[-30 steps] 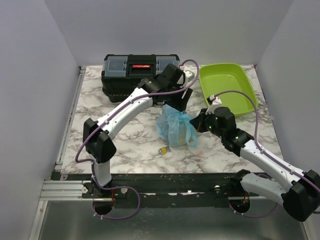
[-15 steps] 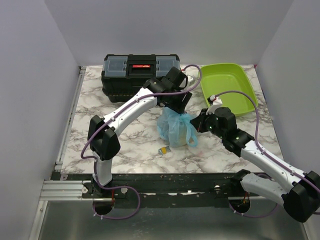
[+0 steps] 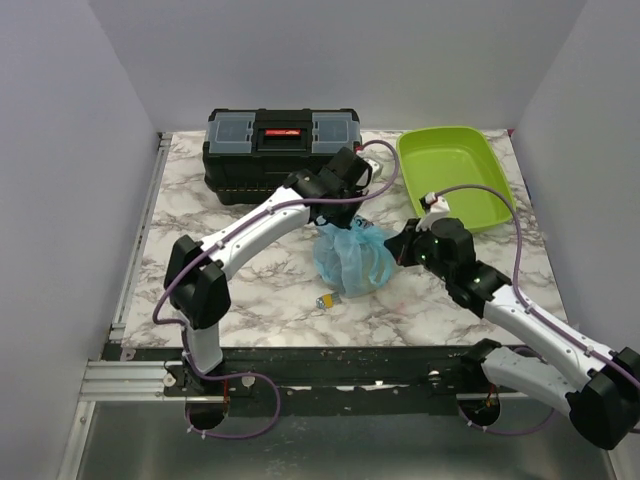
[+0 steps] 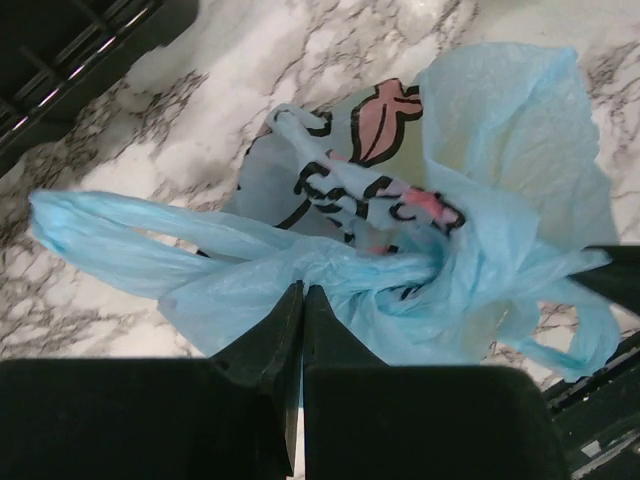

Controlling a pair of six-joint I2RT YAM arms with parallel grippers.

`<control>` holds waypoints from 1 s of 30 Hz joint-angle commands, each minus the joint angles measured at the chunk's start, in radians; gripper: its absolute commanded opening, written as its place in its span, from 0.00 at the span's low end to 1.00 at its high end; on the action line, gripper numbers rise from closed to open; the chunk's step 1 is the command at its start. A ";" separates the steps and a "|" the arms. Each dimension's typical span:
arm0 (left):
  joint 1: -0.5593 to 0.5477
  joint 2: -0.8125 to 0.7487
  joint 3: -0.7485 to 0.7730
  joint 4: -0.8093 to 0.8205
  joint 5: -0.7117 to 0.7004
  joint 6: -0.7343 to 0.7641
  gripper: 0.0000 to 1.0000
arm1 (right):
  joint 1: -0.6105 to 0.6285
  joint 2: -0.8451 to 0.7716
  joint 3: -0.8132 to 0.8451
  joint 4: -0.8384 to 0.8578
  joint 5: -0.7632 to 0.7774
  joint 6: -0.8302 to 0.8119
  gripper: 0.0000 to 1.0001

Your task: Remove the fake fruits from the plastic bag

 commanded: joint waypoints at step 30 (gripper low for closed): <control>0.057 -0.382 -0.414 0.258 0.149 -0.190 0.00 | 0.001 0.117 0.151 -0.120 -0.051 -0.077 0.70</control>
